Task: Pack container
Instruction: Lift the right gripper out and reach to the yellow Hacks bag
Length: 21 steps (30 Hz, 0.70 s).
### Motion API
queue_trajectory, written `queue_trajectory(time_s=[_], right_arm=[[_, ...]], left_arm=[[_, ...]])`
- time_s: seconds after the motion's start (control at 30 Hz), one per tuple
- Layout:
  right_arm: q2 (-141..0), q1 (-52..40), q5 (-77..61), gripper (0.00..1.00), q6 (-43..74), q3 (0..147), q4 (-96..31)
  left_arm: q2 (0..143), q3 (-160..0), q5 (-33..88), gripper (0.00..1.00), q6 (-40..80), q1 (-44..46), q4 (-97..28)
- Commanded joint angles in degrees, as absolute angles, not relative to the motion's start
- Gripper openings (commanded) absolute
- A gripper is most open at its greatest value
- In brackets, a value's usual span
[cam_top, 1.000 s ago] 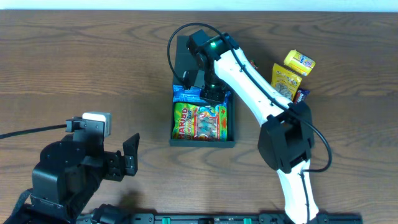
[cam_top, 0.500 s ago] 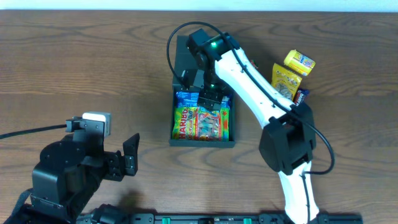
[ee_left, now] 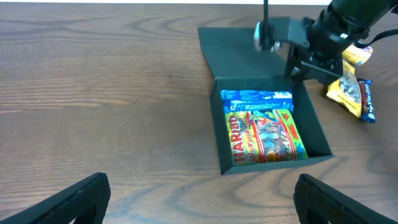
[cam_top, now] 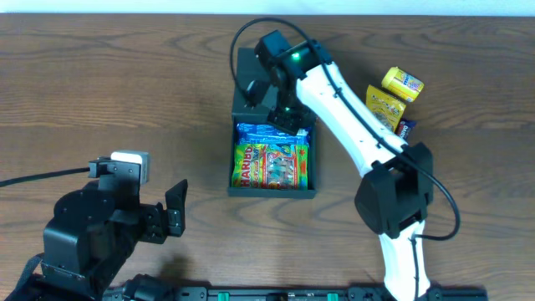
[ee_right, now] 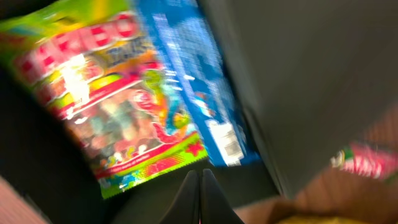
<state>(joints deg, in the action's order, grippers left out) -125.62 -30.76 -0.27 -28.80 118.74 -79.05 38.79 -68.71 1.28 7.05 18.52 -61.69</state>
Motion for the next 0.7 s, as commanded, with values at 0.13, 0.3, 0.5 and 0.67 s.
queue_trajectory(time_s=[0.13, 0.3, 0.5, 0.67], right_arm=[[-124.27, -20.97, 3.11, 0.01, -6.83, 118.78, -78.94], [-124.27, -12.34, -3.75, 0.02, 1.15, 118.78, -78.15], [-124.36, -5.54, -0.23, 0.58, 15.33, 118.43, -78.24], [-124.53, -5.28, 1.96, 0.77, 18.72, 116.81, -77.41]], left_arm=[[38.61, -69.17, 0.89, 0.95, 6.17, 18.28, -61.95], [38.61, -69.17, 0.89, 0.95, 6.20, 18.28, -61.95], [38.61, -69.17, 0.89, 0.95, 6.17, 18.28, -62.11], [38.61, -69.17, 0.89, 0.95, 6.17, 18.28, -61.93]])
